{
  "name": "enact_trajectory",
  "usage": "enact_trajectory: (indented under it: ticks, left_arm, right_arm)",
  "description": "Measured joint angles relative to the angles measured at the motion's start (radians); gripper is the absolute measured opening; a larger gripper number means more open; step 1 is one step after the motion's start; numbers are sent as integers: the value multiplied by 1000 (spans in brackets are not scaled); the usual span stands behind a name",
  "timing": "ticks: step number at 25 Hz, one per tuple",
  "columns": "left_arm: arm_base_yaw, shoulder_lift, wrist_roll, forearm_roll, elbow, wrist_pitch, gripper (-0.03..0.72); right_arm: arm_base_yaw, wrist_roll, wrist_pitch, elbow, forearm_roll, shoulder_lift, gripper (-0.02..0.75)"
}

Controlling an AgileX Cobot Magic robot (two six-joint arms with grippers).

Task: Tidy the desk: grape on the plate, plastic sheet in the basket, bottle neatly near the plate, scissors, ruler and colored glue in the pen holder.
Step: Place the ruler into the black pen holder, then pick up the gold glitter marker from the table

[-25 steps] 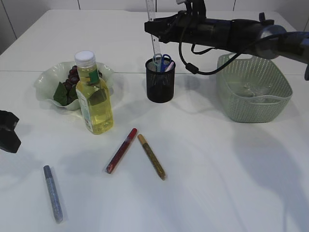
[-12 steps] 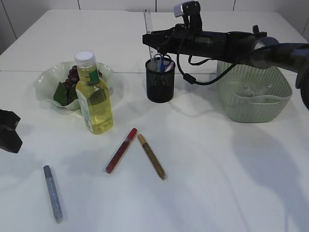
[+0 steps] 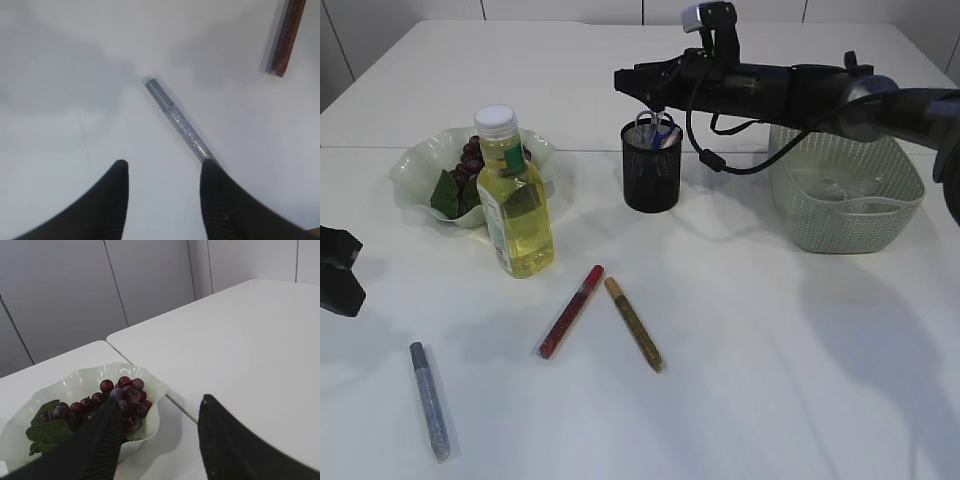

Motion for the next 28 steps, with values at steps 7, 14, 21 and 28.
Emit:
enact_trajectory:
  ticks: [7, 14, 21, 28]
  left_arm:
    - [0, 0, 0, 0, 0, 2, 341]
    - [0, 0, 0, 0, 0, 8, 336]
    - [0, 0, 0, 0, 0, 39, 333]
    - [0, 0, 0, 0, 0, 50, 333]
  right_arm:
    - [0, 363, -46, 0, -256, -120, 399]
    - [51, 1113, 53, 0, -1093, -399, 400]
    - [126, 1469, 271, 20, -1352, -568, 400]
    - [193, 1619, 405, 201, -1485, -640, 335]
